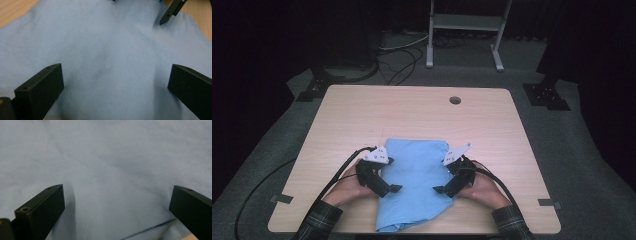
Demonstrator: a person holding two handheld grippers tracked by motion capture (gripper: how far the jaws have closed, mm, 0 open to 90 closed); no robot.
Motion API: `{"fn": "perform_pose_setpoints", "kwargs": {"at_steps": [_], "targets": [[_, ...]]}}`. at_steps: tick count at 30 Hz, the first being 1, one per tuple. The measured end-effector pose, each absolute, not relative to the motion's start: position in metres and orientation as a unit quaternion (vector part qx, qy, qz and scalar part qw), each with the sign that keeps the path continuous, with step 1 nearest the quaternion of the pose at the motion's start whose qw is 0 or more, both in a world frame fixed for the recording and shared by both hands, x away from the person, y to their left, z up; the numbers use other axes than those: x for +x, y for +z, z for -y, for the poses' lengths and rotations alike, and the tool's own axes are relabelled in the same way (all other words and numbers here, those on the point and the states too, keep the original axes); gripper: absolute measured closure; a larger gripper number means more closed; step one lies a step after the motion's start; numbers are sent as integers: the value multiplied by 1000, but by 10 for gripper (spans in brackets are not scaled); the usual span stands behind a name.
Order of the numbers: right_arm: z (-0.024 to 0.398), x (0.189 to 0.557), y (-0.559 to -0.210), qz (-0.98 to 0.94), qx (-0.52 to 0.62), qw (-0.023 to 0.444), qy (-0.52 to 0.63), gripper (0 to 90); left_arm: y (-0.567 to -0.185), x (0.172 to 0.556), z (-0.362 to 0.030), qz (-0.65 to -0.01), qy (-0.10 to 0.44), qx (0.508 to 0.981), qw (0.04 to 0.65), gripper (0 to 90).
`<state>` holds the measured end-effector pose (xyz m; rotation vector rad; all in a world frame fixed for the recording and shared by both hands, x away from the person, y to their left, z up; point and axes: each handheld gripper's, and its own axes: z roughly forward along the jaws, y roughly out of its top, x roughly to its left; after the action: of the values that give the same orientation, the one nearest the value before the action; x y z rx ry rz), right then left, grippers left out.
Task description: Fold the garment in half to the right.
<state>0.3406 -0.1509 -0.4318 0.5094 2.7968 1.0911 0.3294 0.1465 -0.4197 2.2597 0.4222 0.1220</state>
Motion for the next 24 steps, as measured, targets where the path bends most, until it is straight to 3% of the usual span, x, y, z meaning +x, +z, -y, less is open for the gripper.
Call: {"fn": "perform_pose_setpoints", "kwargs": {"at_steps": [5,18,24], "targets": [[148,339,-440,-922,159,70,345,0,-427,327,-142,-167,60,901,396,0],[159,317,-428,-914,169,63,363,0,-404,297,-161,-150,55,891,424,0],[160,306,-434,-922,166,63,344,0,-423,285,-158,-147,47,905,397,0]]}}
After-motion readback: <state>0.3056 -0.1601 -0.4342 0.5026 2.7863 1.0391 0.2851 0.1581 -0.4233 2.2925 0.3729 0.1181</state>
